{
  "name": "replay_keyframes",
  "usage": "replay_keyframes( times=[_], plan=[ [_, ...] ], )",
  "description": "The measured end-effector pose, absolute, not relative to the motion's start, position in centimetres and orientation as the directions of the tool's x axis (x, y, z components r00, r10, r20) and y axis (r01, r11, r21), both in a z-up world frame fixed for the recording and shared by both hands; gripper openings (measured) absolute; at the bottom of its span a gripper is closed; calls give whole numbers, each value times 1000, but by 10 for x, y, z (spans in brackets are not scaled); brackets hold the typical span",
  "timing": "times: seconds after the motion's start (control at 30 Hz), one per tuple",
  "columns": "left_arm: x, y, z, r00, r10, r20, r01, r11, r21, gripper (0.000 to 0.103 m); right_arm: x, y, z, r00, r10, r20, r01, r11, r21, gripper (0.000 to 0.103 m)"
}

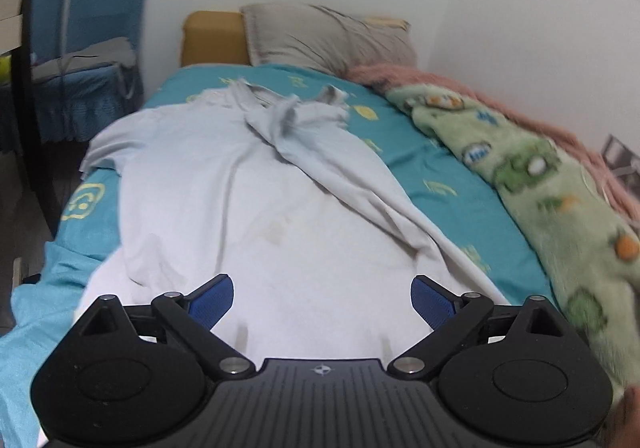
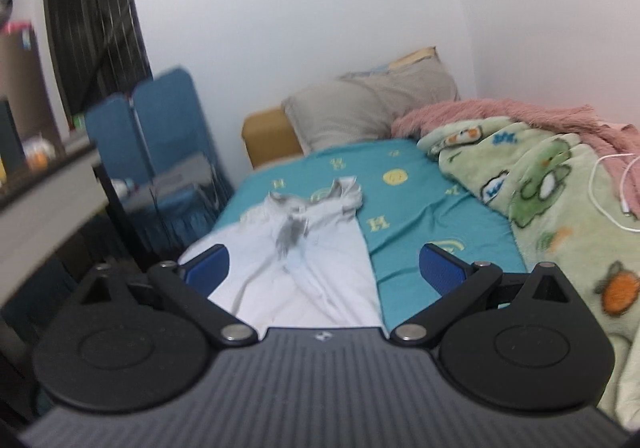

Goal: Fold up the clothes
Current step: 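Grasp the T-shirt hem with the left gripper and pull it straight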

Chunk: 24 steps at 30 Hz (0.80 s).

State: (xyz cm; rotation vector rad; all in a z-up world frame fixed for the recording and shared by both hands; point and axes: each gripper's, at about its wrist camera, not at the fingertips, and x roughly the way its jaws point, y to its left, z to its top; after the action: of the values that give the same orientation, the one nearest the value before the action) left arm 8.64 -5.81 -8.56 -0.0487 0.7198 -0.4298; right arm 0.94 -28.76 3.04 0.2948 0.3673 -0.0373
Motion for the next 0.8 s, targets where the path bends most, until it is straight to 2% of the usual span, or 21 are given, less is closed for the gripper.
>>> replay_keyframes(
  times=[0.13, 0.27, 0.33, 0.47, 0.5, 0.6, 0.7, 0.8],
  plan=[
    [82, -76, -100, 575, -457, -679, 386, 883, -267, 83, 1, -317, 19, 925, -35, -378, 151, 948, 282, 103],
    [85, -97, -115, 478, -544, -689, 417, 831, -367, 68, 10, -337, 1, 905, 0, -426, 164, 923, 349, 103],
    [87, -108, -123, 441, -565, -697, 434, 814, -385, 58, 13, -340, -6, 898, 17, -440, 160, 918, 363, 103],
    [91, -124, -140, 411, -551, -726, 461, 813, -356, 48, 21, -336, -17, 885, 55, -463, 137, 918, 371, 103],
    [91, -127, -143, 416, -544, -729, 470, 815, -339, 43, 24, -335, -20, 880, 61, -471, 135, 919, 370, 103],
    [91, -127, -145, 400, -562, -724, 484, 800, -354, 2, 30, -331, -26, 867, 78, -492, 131, 917, 376, 103],
    [87, -118, -138, 418, -572, -706, 471, 801, -370, 1, 33, -329, -29, 861, 88, -501, 129, 915, 382, 103],
    [77, -101, -117, 429, -615, -662, 439, 782, -442, 1, 35, -327, -30, 857, 89, -507, 131, 915, 382, 103]
  ],
)
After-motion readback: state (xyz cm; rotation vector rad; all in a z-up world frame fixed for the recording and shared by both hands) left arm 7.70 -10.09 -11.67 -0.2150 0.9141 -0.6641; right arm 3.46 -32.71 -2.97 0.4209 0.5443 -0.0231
